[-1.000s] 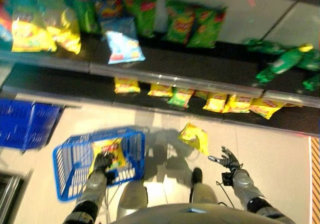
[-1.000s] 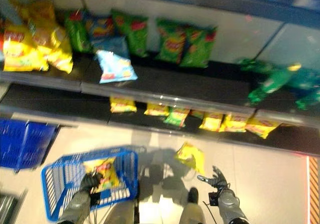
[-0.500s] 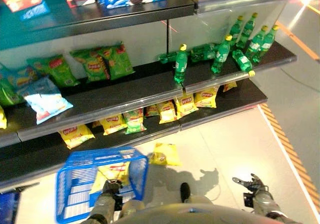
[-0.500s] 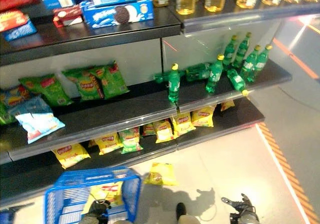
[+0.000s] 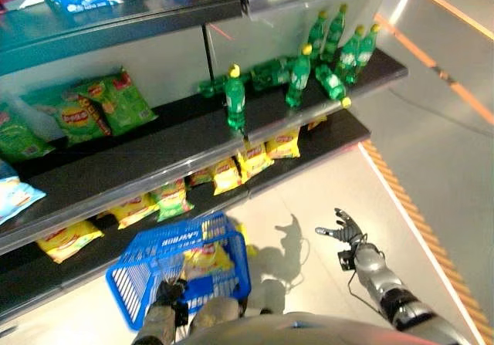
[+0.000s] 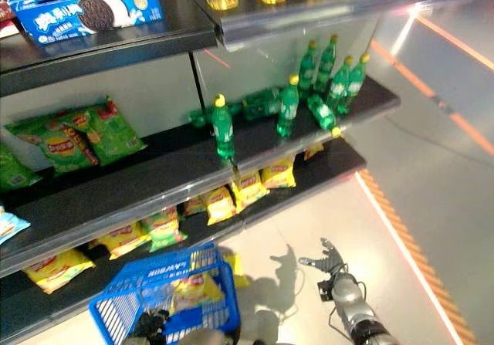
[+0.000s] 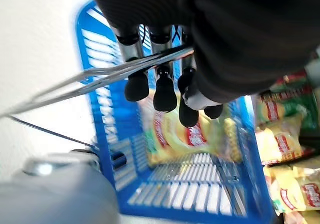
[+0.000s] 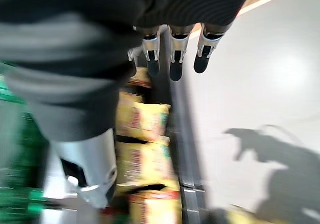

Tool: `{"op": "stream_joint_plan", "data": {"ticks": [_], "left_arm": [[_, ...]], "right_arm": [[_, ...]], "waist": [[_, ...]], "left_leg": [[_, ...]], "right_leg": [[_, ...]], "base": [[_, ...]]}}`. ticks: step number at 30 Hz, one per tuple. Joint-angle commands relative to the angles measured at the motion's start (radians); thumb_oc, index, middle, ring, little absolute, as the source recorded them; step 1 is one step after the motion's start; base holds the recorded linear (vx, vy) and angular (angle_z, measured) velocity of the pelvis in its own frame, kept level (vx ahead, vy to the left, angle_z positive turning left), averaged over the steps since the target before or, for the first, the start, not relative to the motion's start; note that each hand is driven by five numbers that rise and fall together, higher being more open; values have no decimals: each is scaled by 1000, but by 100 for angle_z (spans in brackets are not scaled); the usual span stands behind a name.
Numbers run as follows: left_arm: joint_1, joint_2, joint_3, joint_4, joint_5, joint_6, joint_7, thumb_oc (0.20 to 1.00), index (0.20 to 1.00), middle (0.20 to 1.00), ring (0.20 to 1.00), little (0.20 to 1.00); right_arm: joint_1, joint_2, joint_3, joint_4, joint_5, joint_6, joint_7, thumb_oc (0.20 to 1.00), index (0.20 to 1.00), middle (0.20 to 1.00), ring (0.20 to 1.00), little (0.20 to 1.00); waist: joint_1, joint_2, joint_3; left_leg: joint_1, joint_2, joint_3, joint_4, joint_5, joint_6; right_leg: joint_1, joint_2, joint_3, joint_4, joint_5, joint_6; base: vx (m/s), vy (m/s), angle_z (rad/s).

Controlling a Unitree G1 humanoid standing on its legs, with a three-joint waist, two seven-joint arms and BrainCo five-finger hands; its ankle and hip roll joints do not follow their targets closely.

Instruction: Pick up the snacks into the basket

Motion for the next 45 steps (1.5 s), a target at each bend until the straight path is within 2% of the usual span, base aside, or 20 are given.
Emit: {"op": "stream_joint_plan", "data": {"ticks": [1,2,3,4,5,7,8,9,11,12,15,16,17,19,20,21,23,29,39,45], "left_arm": [[2,14,-20,-94,-47,-49,36,200,200,200,200,200],[-3,9,-27,-92,-48,-51,35,200,200,200,200,200],[-9,13,-54,-125,-33,-56,35,200,200,200,200,200],[-8,13,-55,-125,-33,-55,35,200,200,200,200,200],[-47,44,-100,-178,18,-70,29,200,200,200,200,200],[-50,58,-134,-222,45,-84,30,200,200,200,200,200],[-51,67,-134,-251,57,-90,33,200,200,200,200,200],[-33,76,-122,-329,47,-94,37,200,200,200,200,200],[-20,72,-124,-363,45,-98,28,200,200,200,200,200],[15,82,-109,-480,6,-103,25,200,200,200,200,200],[23,79,-113,-564,-32,-117,19,200,200,200,200,200],[23,80,-113,-564,-32,-117,19,200,200,200,200,200],[27,65,-125,-606,-42,-117,14,200,200,200,200,200],[28,59,-130,-643,-44,-110,7,200,200,200,200,200],[30,58,-131,-657,-47,-111,3,200,200,200,200,200],[39,59,-133,-675,-55,-117,3,200,200,200,200,200],[54,64,-123,-716,-67,-122,1,200,200,200,200,200],[63,93,-131,-852,-86,-126,1,200,200,200,200,200],[-13,160,-142,-1048,-132,-154,16,200,200,200,200,200],[-59,203,-153,-1132,-135,-177,37,200,200,200,200,200]], "right_arm": [[-17,-16,-47,-98,-25,-52,-21,1000,1000,1000,1000,1000],[1,-18,-53,-135,-21,-53,-21,1000,1000,1000,1000,1000],[34,-26,-80,-184,-11,-60,-20,1000,1000,1000,1000,1000],[36,-26,-80,-186,-11,-60,-20,1000,1000,1000,1000,1000],[108,-35,-135,-271,14,-86,-35,1000,1000,1000,1000,1000],[170,-29,-164,-334,20,-107,-43,1000,1000,1000,1000,1000],[176,-34,-173,-360,3,-110,-54,1000,1000,1000,1000,1000],[176,-37,-172,-415,-15,-116,-41,1000,1000,1000,1000,1000],[174,-39,-174,-383,-16,-115,-50,1000,1000,1000,1000,1000],[152,-57,-169,-417,-33,-109,-56,1000,1000,1000,1000,1000],[140,-70,-181,-409,-23,-107,-62,1000,1000,1000,1000,1000],[139,-70,-181,-408,-22,-107,-62,1000,1000,1000,1000,1000],[152,-83,-193,-435,-32,-100,-63,1000,1000,1000,1000,1000],[138,-88,-196,-437,-39,-93,-77,1000,1000,1000,1000,1000],[131,-84,-190,-429,-29,-92,-79,1000,1000,1000,1000,1000],[127,-78,-179,-421,-16,-94,-82,1000,1000,1000,1000,1000],[125,-72,-164,-428,-11,-95,-72,1000,1000,1000,1000,1000],[104,-64,-167,-455,-11,-91,-81,1000,1000,1000,1000,1000],[-132,-63,-168,-354,50,-72,-169,1000,1000,1000,1000,1000],[-302,-88,-163,-278,85,-78,-239,1000,1000,1000,1000,1000]], "waist": [[27,49,-1],[12,49,-2],[-25,32,-10],[-27,34,-9],[-67,29,-6],[-102,38,-18],[-107,32,-19],[-99,27,-19],[-103,21,-21],[-98,32,-7],[-84,47,7],[-86,46,5],[-96,56,8],[-97,64,16],[-95,68,14],[-89,76,11],[-77,70,12],[-64,57,22],[-24,38,139],[1,43,208]], "left_leg": [[24,12,2,-64,24,-20],[41,8,-18,-73,19,-25],[50,-8,-60,-82,15,-35],[52,-7,-62,-82,16,-35],[37,-12,-134,-90,14,-61],[63,-5,-164,-127,18,-83],[70,-2,-163,-127,14,-100],[81,10,-175,-110,1,-130],[72,9,-176,-111,5,-128],[69,43,-166,-116,13,-148],[26,84,-180,-107,40,-184],[22,82,-182,-108,44,-184],[-9,89,-141,-93,50,-175],[-44,85,-32,-43,45,-158],[-49,79,-21,-38,41,-153],[-47,76,-20,-44,39,-147],[-56,64,-74,-41,50,-154],[-62,61,-97,-63,66,-144],[-199,14,-88,47,35,-106],[-295,-16,-74,116,19,-94]], "right_leg": [[135,-152,-57,-261,179,-49],[130,-137,-35,-348,190,-43],[145,-71,61,-561,180,-25],[152,-70,58,-572,185,-25],[184,-64,172,-819,200,8],[179,-61,191,-876,236,30],[182,-65,170,-866,245,36],[217,-81,113,-850,237,33],[228,-102,81,-859,252,31],[216,-92,69,-803,243,19],[247,-84,6,-789,209,-8],[244,-86,5,-791,212,-7],[270,-80,-22,-794,187,-18],[274,-77,-27,-775,159,-31],[270,-68,-23,-772,151,-39],[277,-51,-19,-773,139,-53],[283,-37,-12,-782,145,-65],[306,-32,-46,-808,155,-61],[151,-59,-20,-707,177,-53],[42,-56,9,-650,188,-57]], "base": [[342,-179,89],[388,-332,59],[257,-251,43],[298,-403,91],[243,-307,125],[310,-361,243],[267,-456,301],[160,-398,207],[46,-295,97],[-3,-383,74],[-5,-354,84],[5,-247,110],[12,-165,97],[-6,-165,104],[-31,-141,96],[-16,-125,46],[13,-116,5],[-6,-30,17],[-135,87,4],[-112,67,-6]]}}
